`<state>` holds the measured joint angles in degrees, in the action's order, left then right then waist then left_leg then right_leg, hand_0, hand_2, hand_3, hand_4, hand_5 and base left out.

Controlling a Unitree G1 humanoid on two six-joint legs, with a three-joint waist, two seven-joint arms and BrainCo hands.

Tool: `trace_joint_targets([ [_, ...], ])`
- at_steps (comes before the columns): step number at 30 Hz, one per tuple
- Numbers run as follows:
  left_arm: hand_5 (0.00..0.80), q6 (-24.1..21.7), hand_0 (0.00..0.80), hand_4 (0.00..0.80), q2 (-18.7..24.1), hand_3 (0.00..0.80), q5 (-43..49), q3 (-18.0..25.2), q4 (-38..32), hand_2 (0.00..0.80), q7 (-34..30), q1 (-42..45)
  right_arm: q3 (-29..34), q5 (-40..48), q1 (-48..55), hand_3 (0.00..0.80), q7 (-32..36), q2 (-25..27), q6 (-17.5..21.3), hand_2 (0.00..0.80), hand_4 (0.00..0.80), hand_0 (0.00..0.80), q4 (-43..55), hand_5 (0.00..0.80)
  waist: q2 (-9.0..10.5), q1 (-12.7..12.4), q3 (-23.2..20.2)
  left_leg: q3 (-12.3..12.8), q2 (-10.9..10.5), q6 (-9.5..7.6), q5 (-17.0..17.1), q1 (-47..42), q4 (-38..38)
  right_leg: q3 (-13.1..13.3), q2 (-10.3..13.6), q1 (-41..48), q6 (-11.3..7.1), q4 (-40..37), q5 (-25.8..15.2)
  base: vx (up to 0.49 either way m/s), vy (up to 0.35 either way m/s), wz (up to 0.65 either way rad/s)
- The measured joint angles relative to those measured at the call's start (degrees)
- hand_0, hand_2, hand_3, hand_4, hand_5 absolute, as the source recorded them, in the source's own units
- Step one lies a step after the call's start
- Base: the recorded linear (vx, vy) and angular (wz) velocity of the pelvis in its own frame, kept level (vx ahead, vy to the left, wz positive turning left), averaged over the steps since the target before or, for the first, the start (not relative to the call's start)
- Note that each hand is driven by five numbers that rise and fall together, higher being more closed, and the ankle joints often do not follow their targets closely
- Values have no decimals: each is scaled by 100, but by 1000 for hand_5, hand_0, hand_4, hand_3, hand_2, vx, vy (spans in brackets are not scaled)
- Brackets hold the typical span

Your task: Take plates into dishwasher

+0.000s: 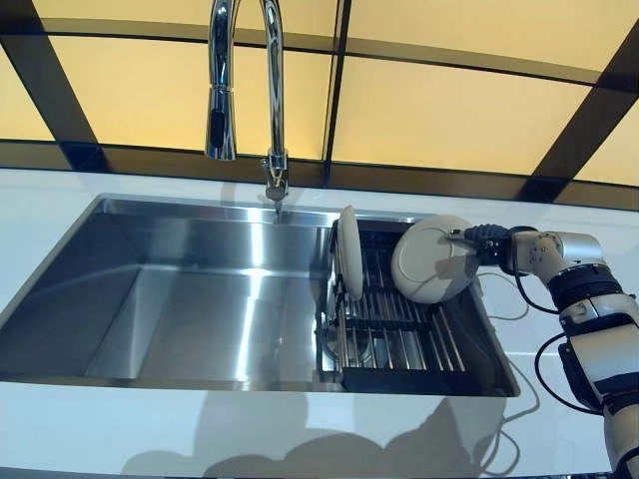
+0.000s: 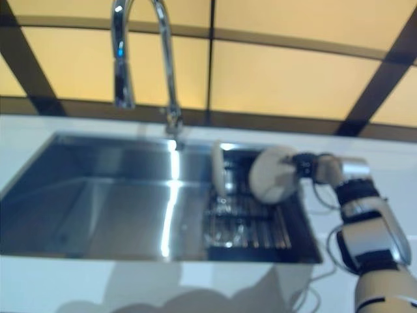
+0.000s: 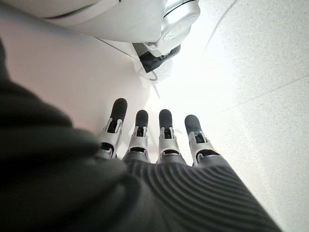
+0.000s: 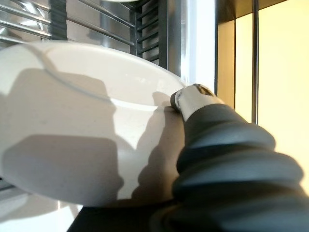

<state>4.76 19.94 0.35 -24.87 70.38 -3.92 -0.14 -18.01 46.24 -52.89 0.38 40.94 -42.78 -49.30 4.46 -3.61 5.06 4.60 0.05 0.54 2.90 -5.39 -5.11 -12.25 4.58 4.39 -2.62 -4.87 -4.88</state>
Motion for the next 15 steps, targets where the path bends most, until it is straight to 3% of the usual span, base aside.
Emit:
trace_joint_targets([
  [15,0,0,0,0,-18,0,-1,-34,-19,0,0,-17,1,-58,0,800,-106,-31,276,800,800,800,-64,800,-15,-27,9,-11,-3,-1,0,-2,-2,-1,4,12,3,0,3,0,0,0],
])
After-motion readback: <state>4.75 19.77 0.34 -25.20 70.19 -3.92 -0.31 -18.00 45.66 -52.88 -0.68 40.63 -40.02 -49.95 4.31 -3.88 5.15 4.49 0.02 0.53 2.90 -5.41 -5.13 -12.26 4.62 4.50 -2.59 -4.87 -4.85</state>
